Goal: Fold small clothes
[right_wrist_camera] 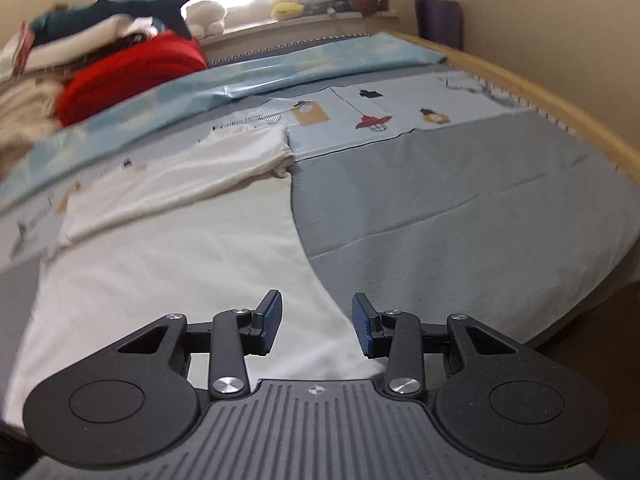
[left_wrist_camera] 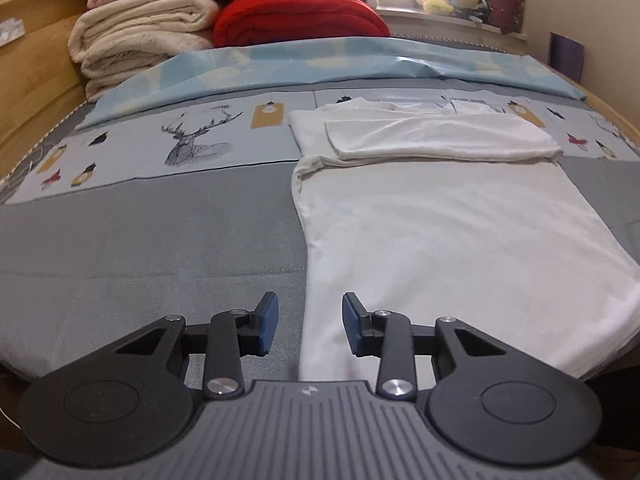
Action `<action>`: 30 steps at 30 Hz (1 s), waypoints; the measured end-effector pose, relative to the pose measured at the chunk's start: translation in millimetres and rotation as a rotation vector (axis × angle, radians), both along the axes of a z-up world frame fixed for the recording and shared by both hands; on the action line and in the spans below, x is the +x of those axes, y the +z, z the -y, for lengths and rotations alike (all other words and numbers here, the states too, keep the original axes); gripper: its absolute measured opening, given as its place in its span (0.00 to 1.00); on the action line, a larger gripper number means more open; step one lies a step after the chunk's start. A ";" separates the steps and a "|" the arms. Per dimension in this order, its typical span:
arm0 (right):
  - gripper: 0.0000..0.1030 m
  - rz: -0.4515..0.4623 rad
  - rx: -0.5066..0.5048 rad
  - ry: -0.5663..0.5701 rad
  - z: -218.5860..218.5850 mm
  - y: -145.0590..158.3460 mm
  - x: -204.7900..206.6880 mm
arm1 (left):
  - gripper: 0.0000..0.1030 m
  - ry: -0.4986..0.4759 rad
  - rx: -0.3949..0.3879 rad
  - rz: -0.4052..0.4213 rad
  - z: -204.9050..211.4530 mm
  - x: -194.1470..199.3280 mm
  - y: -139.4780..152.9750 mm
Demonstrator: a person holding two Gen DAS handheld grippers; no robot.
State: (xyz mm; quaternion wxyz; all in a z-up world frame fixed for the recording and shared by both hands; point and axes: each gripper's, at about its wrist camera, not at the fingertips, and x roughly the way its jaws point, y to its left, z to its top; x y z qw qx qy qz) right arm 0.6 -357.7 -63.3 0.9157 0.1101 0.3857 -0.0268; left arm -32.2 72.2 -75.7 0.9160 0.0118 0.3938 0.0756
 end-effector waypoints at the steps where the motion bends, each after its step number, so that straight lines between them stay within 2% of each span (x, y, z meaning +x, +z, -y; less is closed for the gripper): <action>1: 0.39 -0.001 0.002 -0.001 -1.0 -0.9 1.3 | 0.38 0.005 -0.010 -0.006 -1.5 0.7 -2.1; 4: 0.39 -0.014 -0.022 0.005 -4.7 -3.6 4.0 | 0.38 0.008 0.004 -0.043 -2.0 3.3 -5.5; 6: 0.39 -0.037 -0.036 0.019 -5.4 -1.4 10.6 | 0.38 -0.007 0.031 -0.050 -0.6 6.8 4.8; 8: 0.39 -0.025 -0.046 0.059 -5.5 11.9 17.2 | 0.38 -0.040 0.070 -0.016 0.8 12.3 23.9; 11: 0.42 0.045 -0.098 0.138 -5.1 36.3 25.5 | 0.38 -0.049 0.140 0.048 0.9 20.7 51.3; 13: 0.43 0.067 -0.116 0.167 -2.8 41.8 29.2 | 0.39 -0.046 0.134 0.075 -2.2 22.9 59.9; 15: 0.43 0.080 -0.105 0.158 3.0 33.5 27.3 | 0.39 -0.046 0.116 0.109 -6.2 16.3 54.6; 17: 0.43 0.016 -0.102 0.110 6.9 18.0 30.6 | 0.39 -0.069 0.107 0.129 -10.9 2.5 33.6; 18: 0.43 -0.007 -0.077 0.086 9.3 11.5 32.1 | 0.38 -0.053 0.100 0.056 -14.8 3.4 18.3; 19: 0.42 -0.023 -0.044 0.076 11.6 6.0 33.4 | 0.37 0.001 0.068 -0.041 -21.7 9.0 4.8; 20: 0.43 -0.049 -0.032 0.076 11.8 0.4 35.4 | 0.37 0.048 0.004 -0.083 -31.6 12.6 -2.8; 22: 0.42 -0.094 -0.043 0.082 10.6 -7.9 38.7 | 0.37 0.121 -0.170 -0.112 -57.5 18.8 -13.2; 25: 0.43 -0.122 -0.011 0.061 12.9 -15.2 42.6 | 0.37 0.222 -0.322 -0.166 -85.6 26.3 -27.6; 27: 0.43 -0.143 0.008 0.046 14.3 -20.4 44.7 | 0.37 0.244 -0.388 -0.196 -89.7 28.6 -35.1; 30: 0.43 -0.176 0.013 0.036 14.1 -28.7 45.7 | 0.37 0.216 -0.409 -0.233 -82.6 31.9 -43.2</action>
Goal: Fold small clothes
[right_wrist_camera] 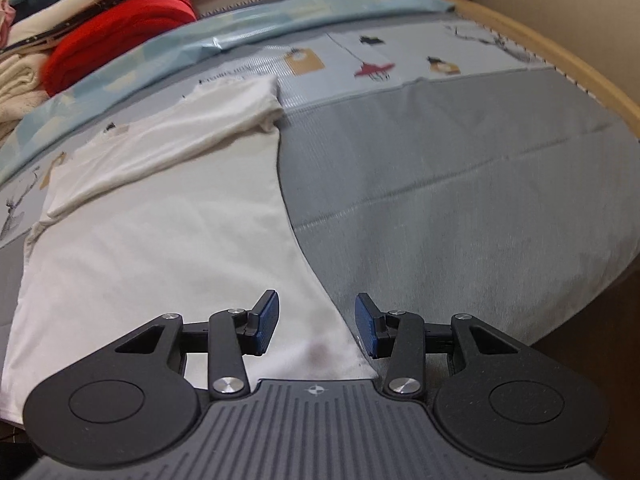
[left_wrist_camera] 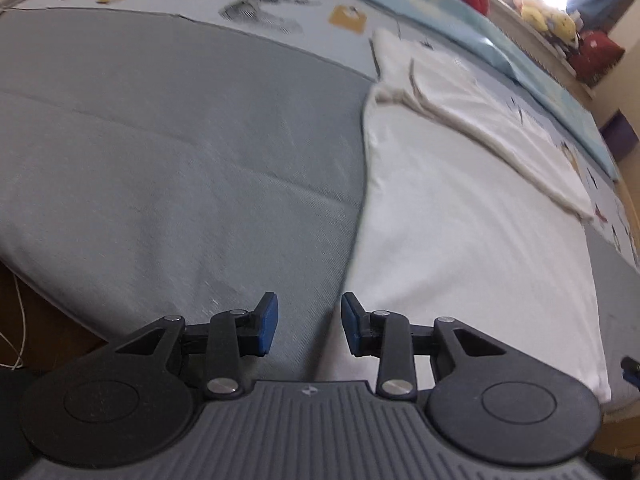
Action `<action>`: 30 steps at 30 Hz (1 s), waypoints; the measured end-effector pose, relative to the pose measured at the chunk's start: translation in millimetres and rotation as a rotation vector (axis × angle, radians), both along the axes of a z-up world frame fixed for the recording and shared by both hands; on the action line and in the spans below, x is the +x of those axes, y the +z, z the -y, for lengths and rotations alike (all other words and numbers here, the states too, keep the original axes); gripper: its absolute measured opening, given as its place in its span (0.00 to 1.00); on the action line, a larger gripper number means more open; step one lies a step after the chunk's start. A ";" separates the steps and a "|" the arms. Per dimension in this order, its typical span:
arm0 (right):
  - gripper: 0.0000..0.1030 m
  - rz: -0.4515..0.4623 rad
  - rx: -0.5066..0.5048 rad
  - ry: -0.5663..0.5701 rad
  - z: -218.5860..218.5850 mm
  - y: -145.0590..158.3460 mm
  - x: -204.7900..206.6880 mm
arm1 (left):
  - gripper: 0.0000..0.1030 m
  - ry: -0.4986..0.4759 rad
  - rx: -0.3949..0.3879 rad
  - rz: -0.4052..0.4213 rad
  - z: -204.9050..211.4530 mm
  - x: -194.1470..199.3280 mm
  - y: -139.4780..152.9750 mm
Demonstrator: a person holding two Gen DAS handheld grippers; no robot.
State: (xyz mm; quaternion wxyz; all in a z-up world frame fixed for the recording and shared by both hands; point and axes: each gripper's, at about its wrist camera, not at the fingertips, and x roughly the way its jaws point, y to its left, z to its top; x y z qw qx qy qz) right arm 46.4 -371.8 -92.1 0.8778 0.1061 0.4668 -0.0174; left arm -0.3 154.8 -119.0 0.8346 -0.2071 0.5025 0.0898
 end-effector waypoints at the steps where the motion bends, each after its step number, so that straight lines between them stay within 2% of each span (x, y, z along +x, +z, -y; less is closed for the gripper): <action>1: 0.43 -0.009 -0.004 0.001 -0.3 -2.5 0.1 | 0.37 -0.014 0.003 -0.007 2.5 -0.2 -2.0; 5: 0.43 -0.067 -0.056 0.003 -2.4 -15.6 4.1 | 0.38 -0.023 0.019 -0.027 6.1 -5.0 -7.0; 12: 0.43 -0.182 -0.078 0.003 -3.7 -43.8 10.1 | 0.38 -0.066 0.016 -0.040 11.6 -13.6 -5.5; 16: 0.43 -0.189 -0.093 0.017 -6.9 -48.1 8.0 | 0.37 -0.134 0.059 -0.050 25.4 -14.4 -6.4; 17: 0.43 -0.190 -0.092 0.019 -6.8 -48.5 7.7 | 0.33 -0.152 0.067 -0.052 28.5 -14.8 -6.3; 18: 0.43 -0.191 -0.090 0.020 -6.6 -48.7 7.2 | 0.13 -0.169 0.069 -0.053 31.0 -14.8 -6.4; 19: 0.43 -0.193 -0.086 0.023 -6.5 -49.1 6.5 | 0.05 -0.181 0.073 -0.052 32.7 -15.1 -5.8; 20: 0.40 -0.195 -0.084 0.030 -6.5 -49.7 6.4 | 0.04 -0.184 0.081 -0.046 33.1 -14.9 -4.8; 22: 0.12 -0.194 -0.082 0.050 -7.7 -48.3 5.0 | 0.03 -0.178 0.092 -0.025 31.8 -17.1 0.5; 23: 0.07 -0.189 -0.072 0.062 -8.3 -46.2 4.2 | 0.03 -0.176 0.094 -0.012 31.6 -18.1 4.2; 26: 0.07 -0.139 -0.056 0.080 -11.1 -34.9 -0.8 | 0.03 -0.188 0.091 0.017 34.4 -19.5 11.5; 28: 0.09 -0.140 -0.067 0.084 -12.1 -34.7 -1.9 | 0.04 -0.191 0.085 -0.007 35.7 -19.7 8.1; 30: 0.20 -0.181 -0.092 0.072 -12.7 -41.3 -1.8 | 0.05 -0.182 0.084 -0.035 35.8 -19.4 3.5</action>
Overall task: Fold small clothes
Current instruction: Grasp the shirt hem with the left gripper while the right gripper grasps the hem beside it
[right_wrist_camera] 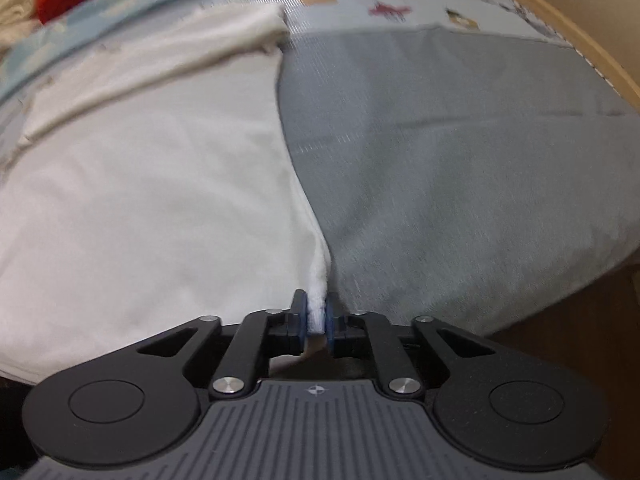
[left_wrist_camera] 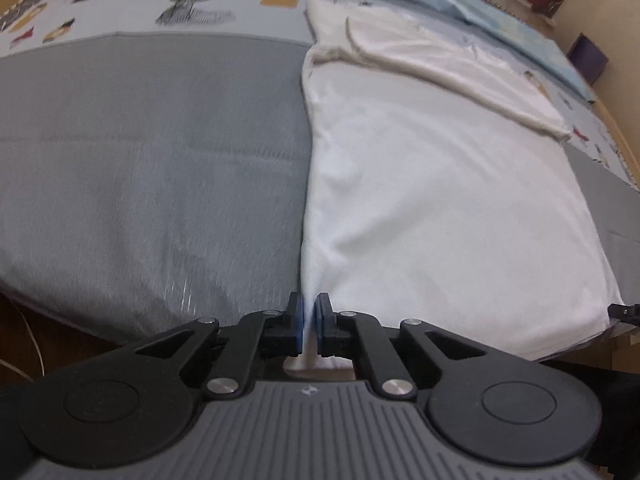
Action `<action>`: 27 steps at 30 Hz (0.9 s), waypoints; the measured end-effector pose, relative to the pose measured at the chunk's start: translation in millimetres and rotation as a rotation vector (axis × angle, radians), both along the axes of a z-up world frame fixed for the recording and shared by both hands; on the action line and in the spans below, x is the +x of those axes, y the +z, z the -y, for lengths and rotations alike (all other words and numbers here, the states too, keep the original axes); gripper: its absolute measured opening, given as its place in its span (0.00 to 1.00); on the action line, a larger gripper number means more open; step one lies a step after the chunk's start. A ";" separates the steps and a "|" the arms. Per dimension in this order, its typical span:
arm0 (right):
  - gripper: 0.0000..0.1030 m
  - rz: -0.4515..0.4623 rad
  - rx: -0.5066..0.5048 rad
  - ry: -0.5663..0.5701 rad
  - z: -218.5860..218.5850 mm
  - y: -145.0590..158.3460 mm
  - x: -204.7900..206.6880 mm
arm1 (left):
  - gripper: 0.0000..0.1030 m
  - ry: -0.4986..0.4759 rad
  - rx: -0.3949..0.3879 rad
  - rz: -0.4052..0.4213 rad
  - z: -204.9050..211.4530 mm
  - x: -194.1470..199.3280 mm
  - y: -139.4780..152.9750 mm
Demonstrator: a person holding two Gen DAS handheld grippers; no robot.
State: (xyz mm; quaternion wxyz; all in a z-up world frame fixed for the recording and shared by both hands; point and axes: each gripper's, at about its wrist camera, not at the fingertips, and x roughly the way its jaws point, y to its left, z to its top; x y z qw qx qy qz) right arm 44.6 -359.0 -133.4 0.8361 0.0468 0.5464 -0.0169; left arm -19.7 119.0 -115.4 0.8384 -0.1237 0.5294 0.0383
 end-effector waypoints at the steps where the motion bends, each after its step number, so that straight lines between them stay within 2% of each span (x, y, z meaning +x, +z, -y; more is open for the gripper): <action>1: 0.22 -0.019 -0.002 -0.005 -0.1 -2.5 0.6 | 0.06 0.002 0.001 -0.011 0.5 0.3 -1.9; 3: 0.23 -0.018 -0.007 -0.007 0.6 -3.0 1.3 | 0.16 0.001 0.008 -0.024 0.5 1.4 -4.6; 6: 0.24 -0.020 0.002 -0.014 2.8 -3.1 2.6 | 0.18 0.003 0.021 -0.048 -0.2 4.6 -11.3; 8: 0.24 -0.021 0.003 -0.016 1.6 -3.2 2.8 | 0.18 -0.005 0.024 -0.046 1.1 5.8 -12.0; 9: 0.24 -0.020 -0.001 -0.012 0.4 -3.6 1.9 | 0.07 -0.015 0.026 -0.039 2.1 5.8 -11.2; 10: 0.22 -0.020 -0.004 -0.006 -0.3 -3.7 0.8 | 0.06 -0.025 0.028 -0.028 3.0 5.6 -9.5; 12: 0.11 -0.016 0.009 0.008 -2.8 -2.4 0.7 | 0.06 -0.029 0.038 -0.006 4.6 6.2 -5.5; 15: 0.10 0.002 0.048 0.039 -5.2 2.2 -3.0 | 0.06 -0.024 0.035 0.000 5.4 7.5 -2.9; 19: 0.12 -0.015 0.034 0.024 -4.1 -1.1 -1.1 | 0.08 -0.026 0.029 -0.057 6.9 8.3 -12.9; 21: 0.13 -0.020 0.044 0.003 -0.8 -2.1 0.2 | 0.08 -0.051 0.059 -0.051 11.0 8.2 -12.7; 25: 0.13 -0.016 0.018 0.031 -4.8 -2.9 0.3 | 0.07 -0.057 0.075 -0.039 12.3 7.6 -12.7; 27: 0.10 -0.010 0.012 0.043 -6.8 -3.1 -1.4 | 0.06 -0.056 0.084 -0.021 12.8 6.8 -9.8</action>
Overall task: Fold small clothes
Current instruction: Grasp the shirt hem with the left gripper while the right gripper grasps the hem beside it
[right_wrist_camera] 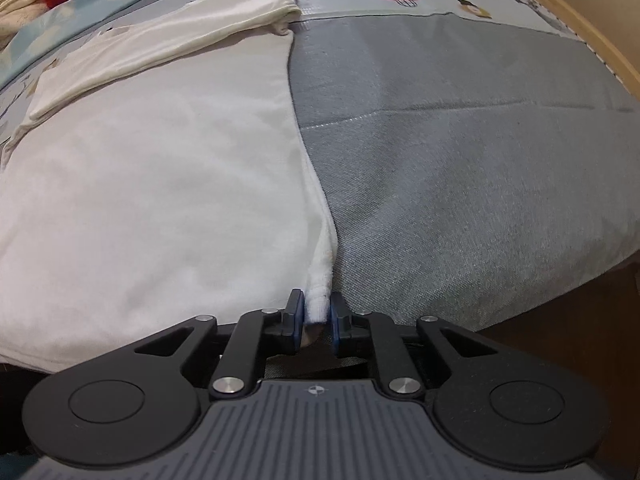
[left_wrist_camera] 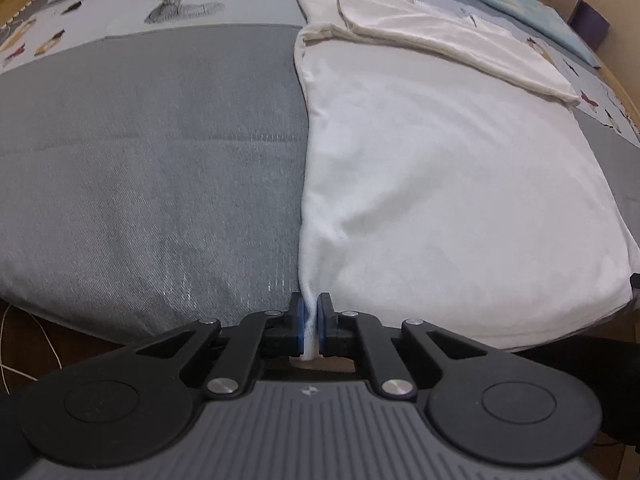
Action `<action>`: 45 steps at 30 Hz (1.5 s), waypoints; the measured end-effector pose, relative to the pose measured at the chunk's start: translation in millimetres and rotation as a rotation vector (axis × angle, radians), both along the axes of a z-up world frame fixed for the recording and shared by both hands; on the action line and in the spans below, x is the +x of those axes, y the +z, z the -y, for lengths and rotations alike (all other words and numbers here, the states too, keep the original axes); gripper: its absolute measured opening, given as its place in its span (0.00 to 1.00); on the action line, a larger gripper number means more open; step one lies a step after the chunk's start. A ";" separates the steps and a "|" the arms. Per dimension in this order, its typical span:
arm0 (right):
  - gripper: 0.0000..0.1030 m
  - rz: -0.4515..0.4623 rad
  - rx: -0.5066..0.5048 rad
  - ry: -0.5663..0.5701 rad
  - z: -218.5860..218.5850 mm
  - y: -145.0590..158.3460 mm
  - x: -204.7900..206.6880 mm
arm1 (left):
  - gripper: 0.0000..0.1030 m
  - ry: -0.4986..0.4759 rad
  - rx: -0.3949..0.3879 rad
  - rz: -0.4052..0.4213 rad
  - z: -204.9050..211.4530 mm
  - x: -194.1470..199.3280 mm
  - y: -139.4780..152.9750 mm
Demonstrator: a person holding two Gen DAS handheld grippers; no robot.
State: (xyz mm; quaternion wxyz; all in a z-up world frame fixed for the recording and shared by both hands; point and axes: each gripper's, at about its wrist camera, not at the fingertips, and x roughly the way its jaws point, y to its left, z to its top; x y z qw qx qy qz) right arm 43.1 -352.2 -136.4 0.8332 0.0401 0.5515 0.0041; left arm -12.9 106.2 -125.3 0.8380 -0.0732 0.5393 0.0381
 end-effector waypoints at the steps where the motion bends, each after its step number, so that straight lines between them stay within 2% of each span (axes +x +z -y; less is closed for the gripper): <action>1: 0.09 0.005 0.000 0.002 0.2 0.6 0.4 | 0.06 -0.001 0.004 0.011 0.5 -0.4 1.9; 7: 0.08 0.093 0.024 -0.013 1.3 16.9 -5.9 | 0.06 0.001 0.020 0.097 2.8 -3.3 19.3; 14: 0.08 0.242 0.064 -0.002 0.5 48.2 -13.4 | 0.05 -0.081 0.079 0.158 17.7 -9.8 33.5; 19: 0.08 0.310 0.085 0.023 0.5 76.1 -21.9 | 0.04 -0.095 0.051 0.282 15.7 -17.4 78.3; 25: 0.07 0.428 0.134 0.036 4.8 129.3 -36.6 | 0.04 -0.149 0.030 0.406 2.0 -33.3 141.5; 28: 0.07 0.477 0.174 0.041 12.5 155.8 -47.1 | 0.04 -0.165 0.013 0.411 -12.6 -51.5 163.5; 32: 0.07 0.562 0.173 0.049 24.2 186.0 -83.2 | 0.04 -0.158 -0.091 0.388 -33.7 -84.4 187.4; 37: 0.07 0.589 0.202 0.076 38.8 208.9 -132.6 | 0.04 -0.149 -0.133 0.394 -44.9 -114.5 211.3; 40: 0.07 0.579 0.231 0.065 43.3 214.9 -138.7 | 0.04 -0.144 -0.135 0.388 -46.5 -99.1 210.6; 43: 0.07 0.570 0.231 0.064 42.1 212.5 -116.3 | 0.04 -0.119 -0.123 0.364 -48.9 -53.0 196.6; 45: 0.07 0.558 0.206 0.074 36.9 204.8 -86.8 | 0.04 -0.092 -0.129 0.331 -51.8 -10.9 180.8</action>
